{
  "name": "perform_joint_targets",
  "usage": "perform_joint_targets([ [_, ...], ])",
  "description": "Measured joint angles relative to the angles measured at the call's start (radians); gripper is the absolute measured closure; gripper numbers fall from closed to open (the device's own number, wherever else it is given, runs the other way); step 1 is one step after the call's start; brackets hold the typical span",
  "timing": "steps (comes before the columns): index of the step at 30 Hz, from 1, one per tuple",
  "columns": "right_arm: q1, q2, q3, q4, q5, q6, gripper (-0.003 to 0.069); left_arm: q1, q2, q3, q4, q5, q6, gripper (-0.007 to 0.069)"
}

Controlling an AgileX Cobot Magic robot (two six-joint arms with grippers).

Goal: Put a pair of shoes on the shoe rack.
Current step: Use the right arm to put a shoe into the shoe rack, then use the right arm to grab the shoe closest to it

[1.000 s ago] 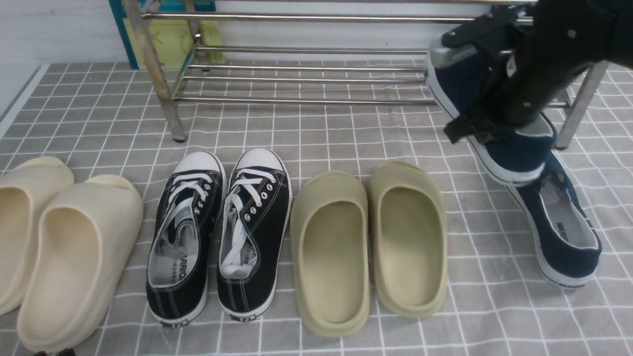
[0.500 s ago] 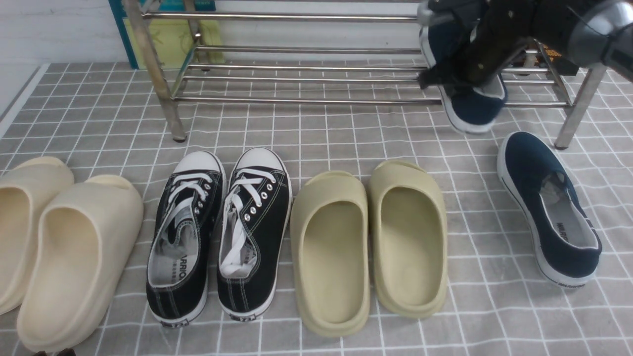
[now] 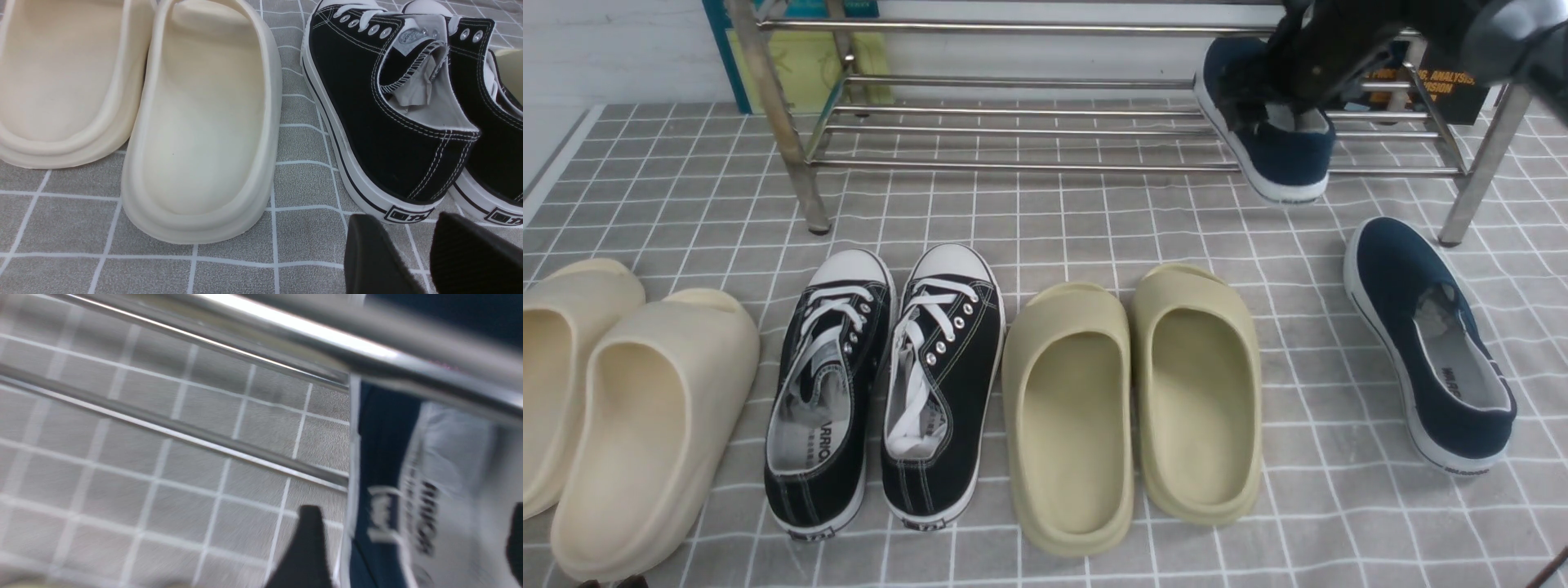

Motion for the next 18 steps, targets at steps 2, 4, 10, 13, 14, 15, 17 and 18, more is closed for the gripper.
perform_joint_targets([
  [2,0.000,-0.040,0.000,0.005,0.017,0.000,-0.0010,0.000,0.000,0.000,0.000,0.000,0.000,0.0386],
  [4,0.000,-0.150,-0.003,-0.012,0.057,0.000,-0.0022,0.000,0.000,0.000,0.000,0.000,0.000,0.0386],
  [10,0.000,-0.369,0.058,-0.141,0.202,0.112,0.0041,0.000,0.000,0.000,0.000,0.000,0.000,0.0386],
  [13,0.000,-0.427,0.207,-0.220,0.248,0.205,0.0064,0.000,0.000,0.000,0.000,0.000,0.000,0.0386],
  [14,0.000,-0.439,0.281,-0.245,0.249,0.236,0.0067,0.000,0.000,0.000,0.000,-0.001,0.000,0.0386],
  [15,0.000,-0.446,0.348,-0.265,0.251,0.262,0.0068,0.000,0.000,0.000,0.000,-0.001,0.000,0.0386],
  [17,0.000,-0.456,0.526,-0.280,0.248,0.287,0.0069,0.000,0.000,0.000,0.000,-0.001,0.000,0.0386],
  [18,0.000,-0.456,0.614,-0.276,0.238,0.296,0.0070,0.000,0.000,0.000,0.000,-0.001,0.000,0.0386],
])
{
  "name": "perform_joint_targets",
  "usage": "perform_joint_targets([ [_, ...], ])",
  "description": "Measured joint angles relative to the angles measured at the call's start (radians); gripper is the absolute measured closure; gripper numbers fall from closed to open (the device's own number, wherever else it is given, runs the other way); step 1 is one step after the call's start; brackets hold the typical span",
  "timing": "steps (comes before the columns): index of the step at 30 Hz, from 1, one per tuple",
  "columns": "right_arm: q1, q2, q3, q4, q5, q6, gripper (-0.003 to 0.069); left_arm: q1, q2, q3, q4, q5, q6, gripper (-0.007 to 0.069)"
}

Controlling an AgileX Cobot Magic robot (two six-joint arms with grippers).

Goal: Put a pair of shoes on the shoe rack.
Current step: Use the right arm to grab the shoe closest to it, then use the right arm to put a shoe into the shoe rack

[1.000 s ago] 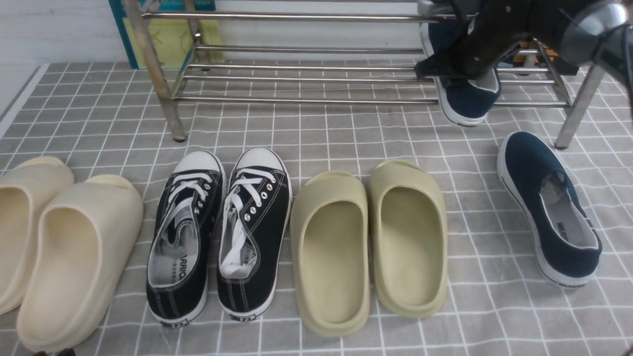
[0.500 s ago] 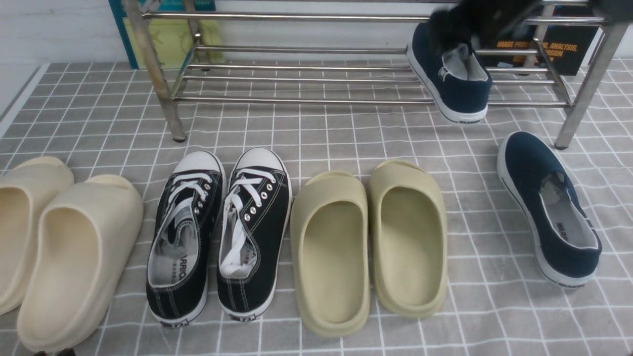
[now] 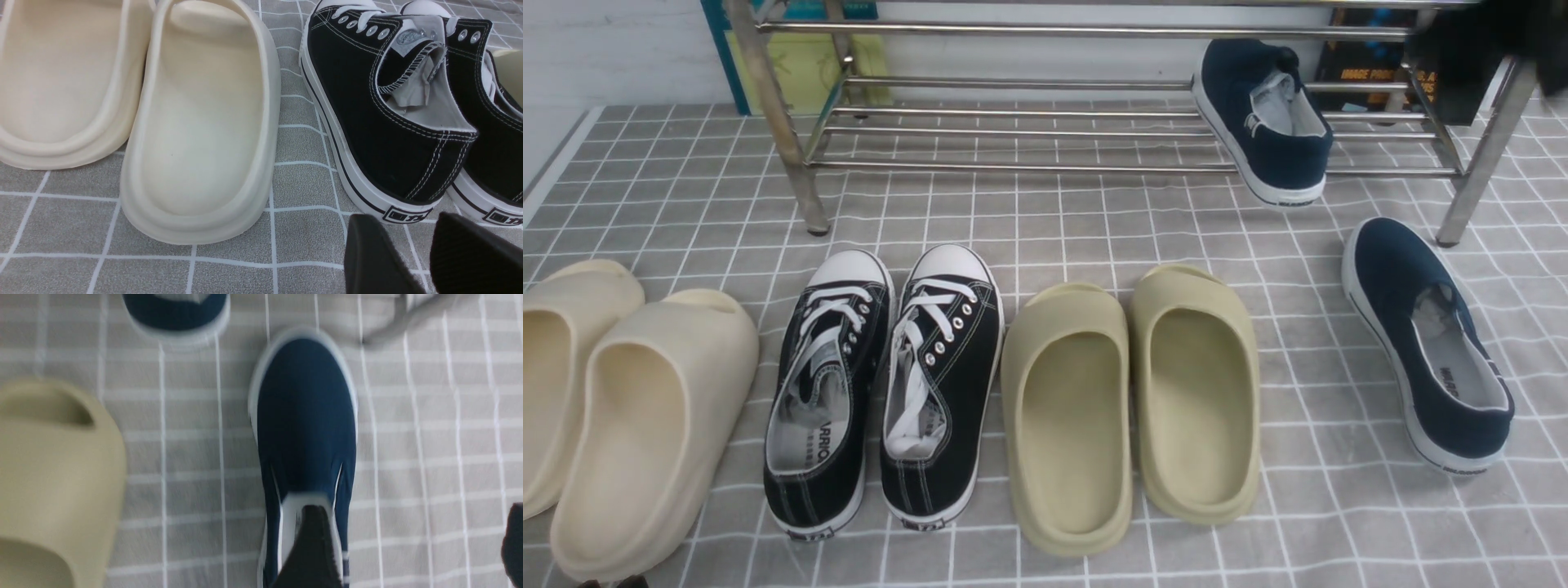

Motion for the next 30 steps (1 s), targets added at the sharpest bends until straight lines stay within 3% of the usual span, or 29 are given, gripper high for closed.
perform_joint_targets([
  [3,0.000,0.003,0.223,0.031,-0.107,0.018,0.0070,0.000,0.000,0.000,0.000,0.000,0.000,0.0386],
  [11,0.000,0.028,0.470,0.063,-0.405,0.067,0.0099,0.000,0.000,0.000,0.000,0.000,0.000,0.0386],
  [14,0.000,0.061,0.494,0.073,-0.437,0.071,0.0157,0.000,0.000,0.000,0.000,0.000,0.000,0.0386],
  [17,0.000,0.086,0.498,0.075,-0.443,0.071,0.0314,0.000,0.000,0.000,0.000,0.000,0.000,0.0386],
  [19,0.000,0.075,0.486,0.075,-0.380,0.070,0.0485,0.000,0.000,0.000,0.000,0.000,0.000,0.0386],
  [22,0.000,0.038,0.458,0.076,-0.310,0.048,0.0627,0.000,0.000,0.000,0.000,0.000,0.000,0.0386],
  [30,0.000,-0.106,0.348,0.068,-0.152,0.018,0.0633,0.000,0.000,0.000,0.000,0.000,0.000,0.0386],
])
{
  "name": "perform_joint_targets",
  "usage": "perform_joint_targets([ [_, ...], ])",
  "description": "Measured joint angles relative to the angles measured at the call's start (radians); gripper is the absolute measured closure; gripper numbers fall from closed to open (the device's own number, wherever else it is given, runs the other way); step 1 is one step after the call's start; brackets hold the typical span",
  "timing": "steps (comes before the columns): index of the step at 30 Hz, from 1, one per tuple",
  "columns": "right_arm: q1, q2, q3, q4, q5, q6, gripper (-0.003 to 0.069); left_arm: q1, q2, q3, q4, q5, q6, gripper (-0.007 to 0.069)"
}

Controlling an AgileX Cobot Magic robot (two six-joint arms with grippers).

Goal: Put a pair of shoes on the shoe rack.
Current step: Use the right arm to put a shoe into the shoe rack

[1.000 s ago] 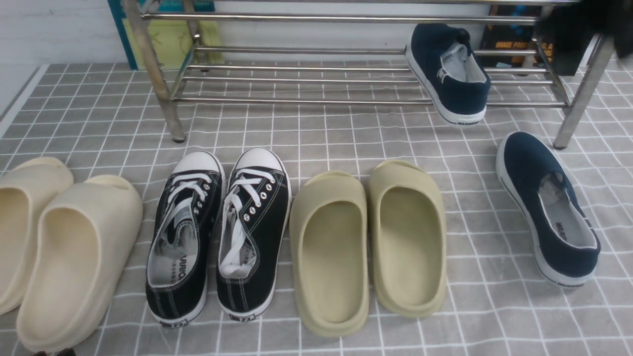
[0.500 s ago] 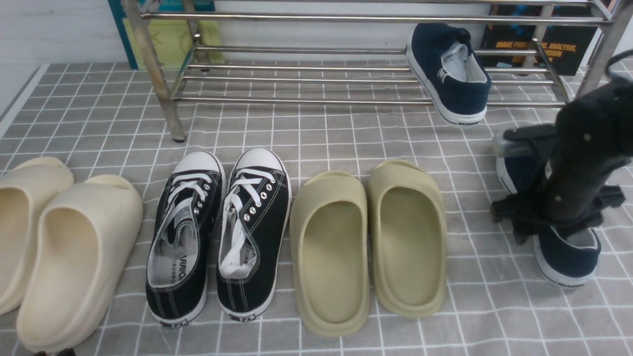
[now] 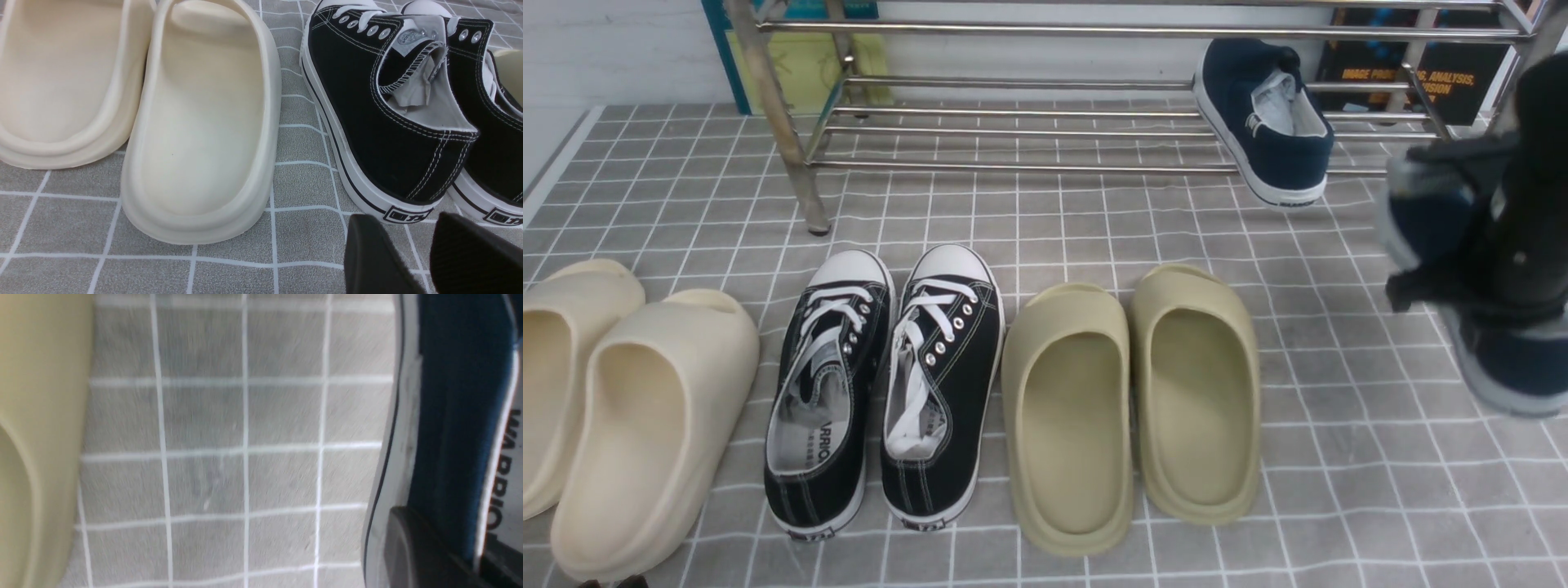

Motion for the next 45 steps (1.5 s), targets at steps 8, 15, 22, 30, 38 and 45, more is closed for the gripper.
perform_joint_targets([
  [8,0.000,0.089,-0.076,-0.087,-0.212,0.001,0.0633,0.000,0.000,0.000,0.000,0.000,0.000,0.0386],
  [15,-0.021,0.279,-0.320,-0.149,-0.268,0.003,0.0633,0.000,0.000,0.000,0.000,0.000,0.000,0.0386],
  [22,-0.081,0.507,-0.620,-0.107,-0.209,-0.078,0.0633,0.000,0.000,0.000,0.000,0.000,0.000,0.0386],
  [30,-0.098,0.600,-0.757,0.027,-0.191,-0.253,0.0633,0.000,0.000,0.000,0.000,0.000,0.000,0.0386],
  [38,-0.098,0.602,-0.766,0.021,-0.272,-0.276,0.0506,0.000,0.000,0.000,0.000,0.000,0.000,0.0386],
  [45,-0.094,0.597,-0.773,0.007,-0.138,-0.228,0.0261,0.000,0.000,0.000,0.000,0.000,0.000,0.0386],
])
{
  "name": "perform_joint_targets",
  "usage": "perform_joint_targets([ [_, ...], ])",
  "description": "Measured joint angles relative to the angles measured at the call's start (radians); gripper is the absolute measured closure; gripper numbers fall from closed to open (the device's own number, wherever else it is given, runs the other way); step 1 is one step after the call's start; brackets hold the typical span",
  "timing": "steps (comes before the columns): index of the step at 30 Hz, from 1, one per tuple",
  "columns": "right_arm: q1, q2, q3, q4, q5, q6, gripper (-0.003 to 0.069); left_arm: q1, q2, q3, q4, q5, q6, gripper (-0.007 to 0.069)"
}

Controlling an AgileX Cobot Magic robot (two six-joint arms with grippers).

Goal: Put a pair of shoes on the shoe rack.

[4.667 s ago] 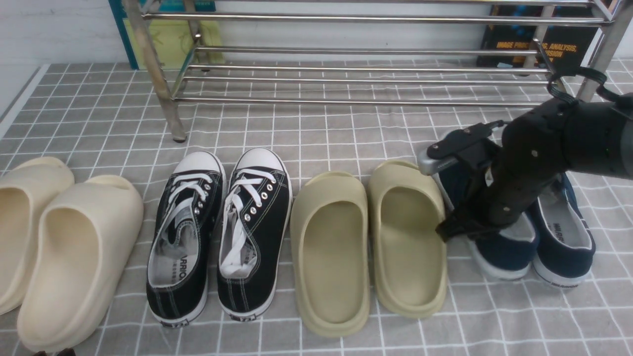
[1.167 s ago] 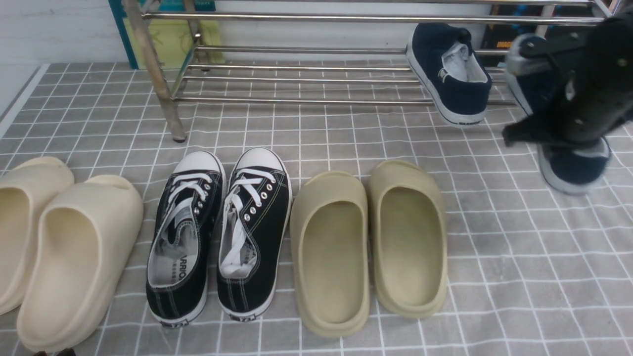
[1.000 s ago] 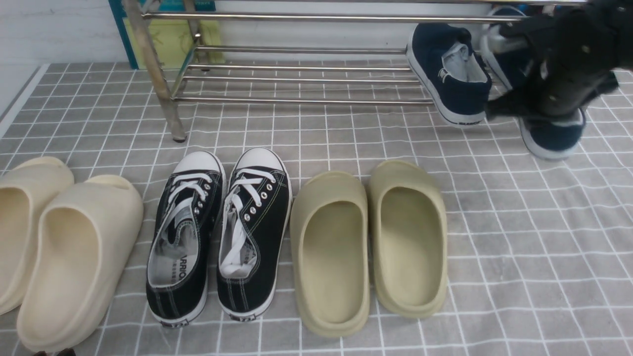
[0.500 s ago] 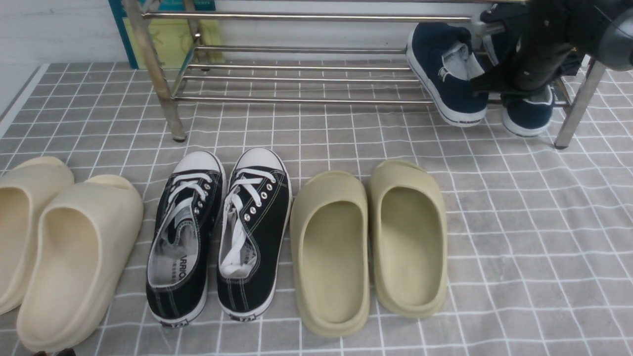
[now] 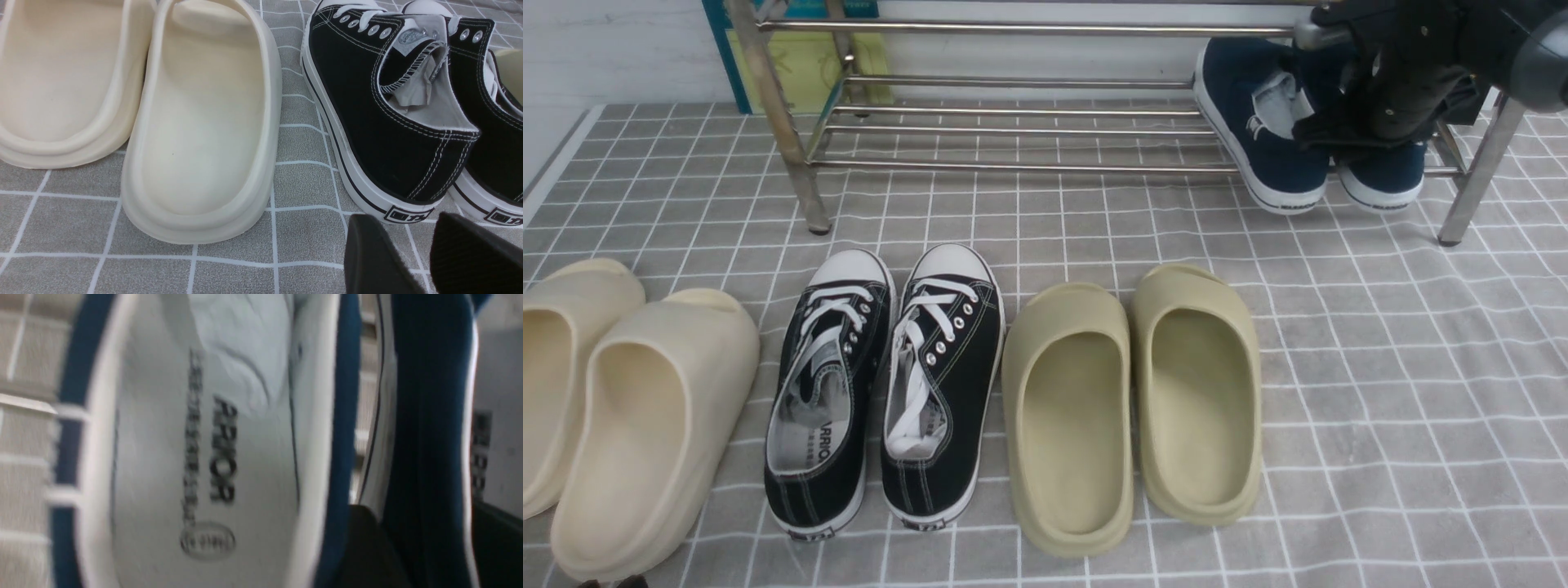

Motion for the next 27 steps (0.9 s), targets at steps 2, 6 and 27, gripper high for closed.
perform_joint_targets([
  [2,0.002,-0.006,-0.001,0.001,0.030,0.000,0.0224,0.000,0.000,0.000,0.000,0.000,0.000,0.0386],
  [6,0.003,-0.032,-0.001,0.025,0.072,0.000,0.0148,0.000,0.000,0.000,0.000,0.000,0.000,0.0386],
  [27,0.003,-0.569,0.058,0.230,0.216,-0.103,0.0662,0.000,0.000,0.000,0.000,0.000,0.000,0.0386],
])
